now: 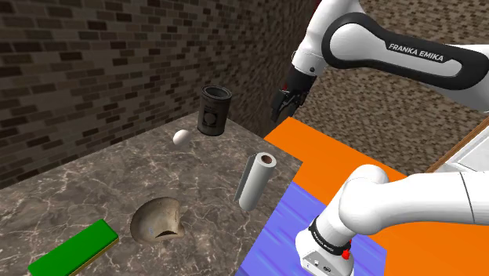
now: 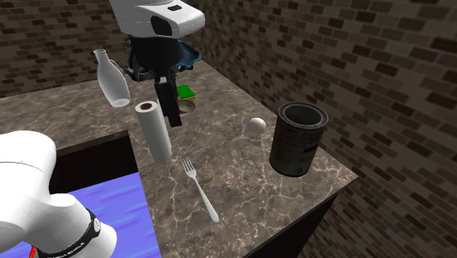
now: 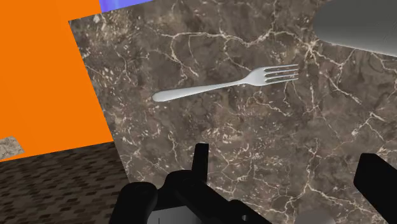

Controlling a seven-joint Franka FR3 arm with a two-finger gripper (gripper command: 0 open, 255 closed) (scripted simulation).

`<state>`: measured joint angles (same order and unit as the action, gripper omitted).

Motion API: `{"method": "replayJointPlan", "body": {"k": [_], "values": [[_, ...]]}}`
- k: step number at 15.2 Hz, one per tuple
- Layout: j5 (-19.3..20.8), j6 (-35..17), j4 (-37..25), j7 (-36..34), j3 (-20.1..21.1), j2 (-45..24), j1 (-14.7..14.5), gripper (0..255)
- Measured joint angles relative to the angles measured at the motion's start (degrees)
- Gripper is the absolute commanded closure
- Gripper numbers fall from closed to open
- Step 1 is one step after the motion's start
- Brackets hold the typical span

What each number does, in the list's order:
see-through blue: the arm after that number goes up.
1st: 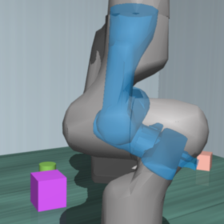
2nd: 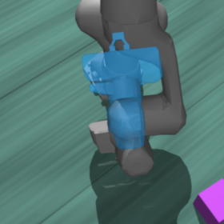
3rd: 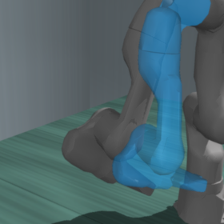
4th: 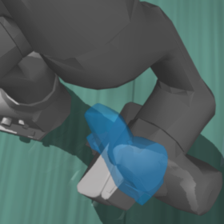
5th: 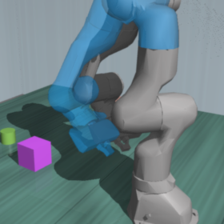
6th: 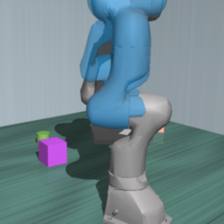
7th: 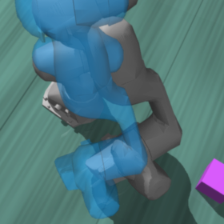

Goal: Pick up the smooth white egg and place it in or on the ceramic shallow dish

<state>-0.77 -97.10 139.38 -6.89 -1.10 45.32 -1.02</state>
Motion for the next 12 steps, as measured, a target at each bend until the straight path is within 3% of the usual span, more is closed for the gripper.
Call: {"method": "replayJointPlan", "body": {"k": [3,12], "values": [[-0.62,-1.4,-0.28,-2.38,1.51,-2.03,0.01,0],[-1.77,-9.76,-8.63,-19.26,10.37,-21.55,1.25,0]]}}
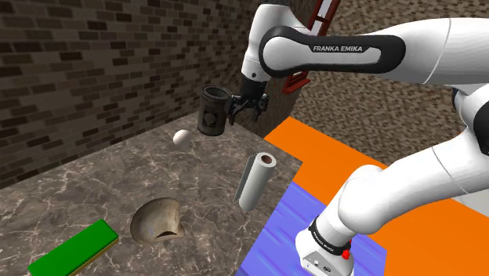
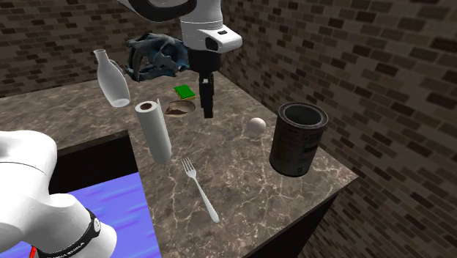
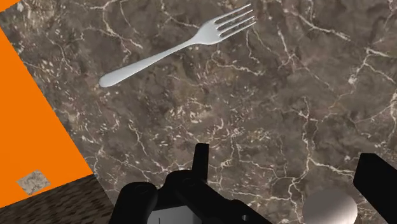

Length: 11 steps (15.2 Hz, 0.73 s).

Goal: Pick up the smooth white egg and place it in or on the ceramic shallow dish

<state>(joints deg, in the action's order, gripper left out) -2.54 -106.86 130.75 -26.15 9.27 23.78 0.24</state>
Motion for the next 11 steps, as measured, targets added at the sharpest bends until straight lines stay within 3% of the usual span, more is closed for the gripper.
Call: {"method": "replayJointPlan", "body": {"k": [5,11], "values": [[1.79,-2.28,-7.28,-10.14,3.82,-11.57,0.63,0],[6.15,-2.99,-19.57,-21.25,5.62,-27.59,0.56,0]]}}
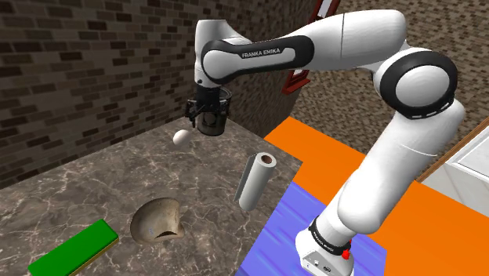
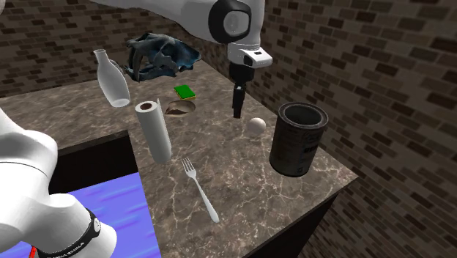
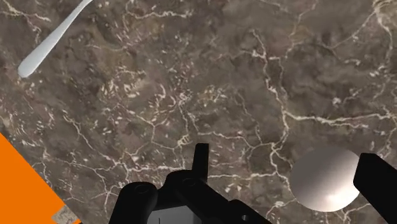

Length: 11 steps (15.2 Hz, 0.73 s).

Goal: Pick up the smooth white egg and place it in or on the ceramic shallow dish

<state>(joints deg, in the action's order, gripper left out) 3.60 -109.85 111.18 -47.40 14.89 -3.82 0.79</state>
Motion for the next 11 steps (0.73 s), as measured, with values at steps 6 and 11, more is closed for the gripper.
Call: {"method": "replayJointPlan", "body": {"k": [6,11], "values": [[4.0,2.7,-15.7,-10.13,-0.54,-16.24,-2.53,0],[5.59,6.12,-28.33,-14.64,-2.17,-27.31,-4.24,0]]}}
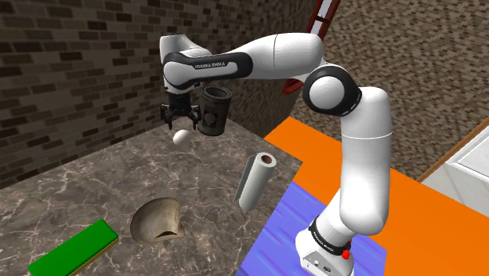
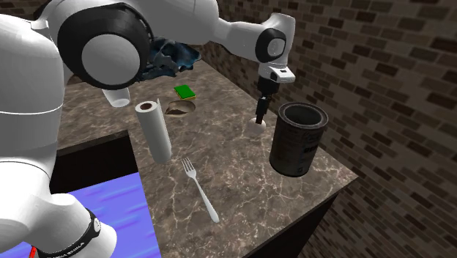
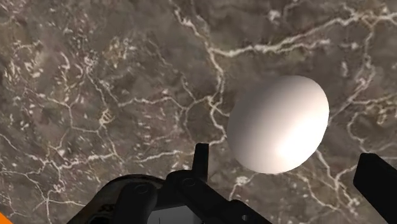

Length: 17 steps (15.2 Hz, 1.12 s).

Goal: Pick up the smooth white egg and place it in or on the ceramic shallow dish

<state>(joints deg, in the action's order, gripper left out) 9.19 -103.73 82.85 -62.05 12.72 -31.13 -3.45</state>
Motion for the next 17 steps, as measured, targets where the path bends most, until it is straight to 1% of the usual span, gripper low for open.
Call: {"method": "replayJointPlan", "body": {"k": [7,13,14,17], "values": [[0.43,-4.41,3.02,-0.7,-0.37,-1.57,0.13,0],[0.47,-4.89,3.42,-0.8,-0.38,-1.64,0.11,0],[0.47,-4.89,3.42,-0.8,-0.38,-1.64,0.11,255],[0.47,-4.9,3.44,-0.8,-0.38,-1.6,0.12,255]]}}
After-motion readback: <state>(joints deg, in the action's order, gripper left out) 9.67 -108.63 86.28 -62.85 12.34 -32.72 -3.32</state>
